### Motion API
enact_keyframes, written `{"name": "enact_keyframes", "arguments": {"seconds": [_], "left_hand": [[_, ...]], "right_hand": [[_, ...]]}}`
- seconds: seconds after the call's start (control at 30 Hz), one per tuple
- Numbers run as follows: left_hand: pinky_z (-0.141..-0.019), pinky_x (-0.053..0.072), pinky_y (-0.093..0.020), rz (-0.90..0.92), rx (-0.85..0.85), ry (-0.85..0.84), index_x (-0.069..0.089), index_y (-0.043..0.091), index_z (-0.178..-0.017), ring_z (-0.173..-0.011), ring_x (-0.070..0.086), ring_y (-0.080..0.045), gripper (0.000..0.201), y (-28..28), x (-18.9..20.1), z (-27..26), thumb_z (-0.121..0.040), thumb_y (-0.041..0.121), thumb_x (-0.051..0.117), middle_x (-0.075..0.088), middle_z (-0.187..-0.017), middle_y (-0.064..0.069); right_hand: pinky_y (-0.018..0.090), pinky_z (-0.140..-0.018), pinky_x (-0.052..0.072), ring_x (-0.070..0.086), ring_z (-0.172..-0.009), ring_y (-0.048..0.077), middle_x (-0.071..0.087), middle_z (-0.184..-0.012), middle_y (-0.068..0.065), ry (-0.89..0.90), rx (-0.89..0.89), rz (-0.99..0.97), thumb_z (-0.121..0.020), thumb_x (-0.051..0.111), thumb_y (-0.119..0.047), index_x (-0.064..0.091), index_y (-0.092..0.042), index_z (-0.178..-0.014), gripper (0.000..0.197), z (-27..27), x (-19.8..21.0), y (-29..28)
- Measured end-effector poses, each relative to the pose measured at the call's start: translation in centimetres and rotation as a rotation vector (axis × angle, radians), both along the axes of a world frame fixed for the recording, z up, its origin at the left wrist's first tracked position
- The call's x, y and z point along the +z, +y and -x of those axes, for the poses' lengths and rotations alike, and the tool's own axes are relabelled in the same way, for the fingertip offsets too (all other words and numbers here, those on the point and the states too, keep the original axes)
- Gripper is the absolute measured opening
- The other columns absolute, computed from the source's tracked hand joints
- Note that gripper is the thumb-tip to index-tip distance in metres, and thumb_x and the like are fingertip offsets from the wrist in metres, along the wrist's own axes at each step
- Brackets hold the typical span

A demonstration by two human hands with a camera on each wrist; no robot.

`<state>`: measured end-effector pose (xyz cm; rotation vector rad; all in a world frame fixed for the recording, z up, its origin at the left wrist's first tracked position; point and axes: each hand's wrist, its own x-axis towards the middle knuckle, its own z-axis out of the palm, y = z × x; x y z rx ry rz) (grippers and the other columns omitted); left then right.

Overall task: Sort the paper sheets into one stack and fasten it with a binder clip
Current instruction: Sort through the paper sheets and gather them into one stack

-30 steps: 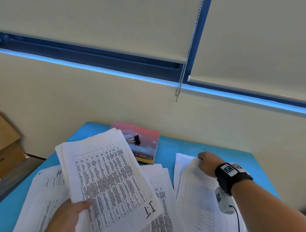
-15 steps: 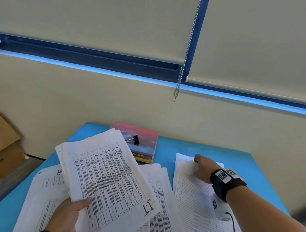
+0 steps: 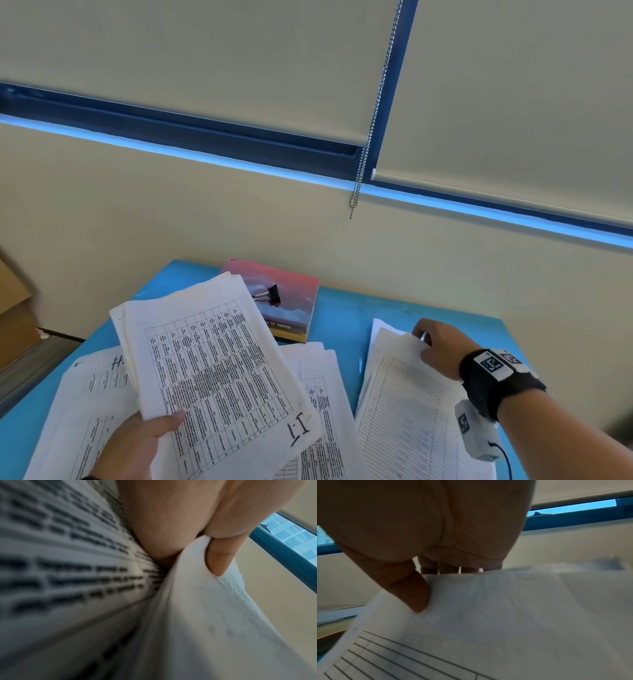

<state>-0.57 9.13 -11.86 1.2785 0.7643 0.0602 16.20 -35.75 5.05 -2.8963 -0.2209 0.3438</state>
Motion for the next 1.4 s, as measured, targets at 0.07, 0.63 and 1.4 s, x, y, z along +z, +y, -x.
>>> {"name": "enact_keyframes", "arguments": {"seconds": [0.07,0.63,1.4], "left_hand": [[-0.11,0.031,-0.047,-0.026,0.008,-0.019,0.061,0.005,-0.121,-0.11,0.054,-0.031,0.048,-0.2,0.1,0.1,-0.076,0.004,0.076,0.064,-0.113,-0.012],[-0.104,0.039,-0.057,0.108,0.058,-0.09,0.058,0.001,-0.126,-0.108,0.059,-0.041,0.043,-2.0,2.4,1.1,-0.084,-0.006,0.064,0.066,-0.11,-0.019],[-0.102,0.039,-0.062,0.086,0.053,-0.036,0.063,0.009,-0.121,-0.107,0.061,-0.041,0.041,-3.2,4.8,1.9,-0.082,-0.002,0.066,0.069,-0.112,-0.019]], "right_hand": [[0.021,-0.055,0.036,0.054,-0.075,0.016,0.055,-0.077,-0.01,0.031,0.004,0.047,-0.077,0.05,-0.007,0.052,-0.028,-0.074,0.021,0.5,0.2,-0.5],[0.027,-0.064,0.046,0.061,-0.072,0.025,0.065,-0.072,0.004,0.081,-0.134,-0.057,-0.067,0.053,-0.016,0.063,-0.009,-0.074,0.014,3.5,2.1,-3.7],[0.027,-0.076,0.039,0.052,-0.091,0.02,0.058,-0.104,0.001,0.068,-0.026,0.159,-0.083,0.069,-0.029,0.056,-0.02,-0.095,0.02,1.3,-1.6,-1.2]]}}
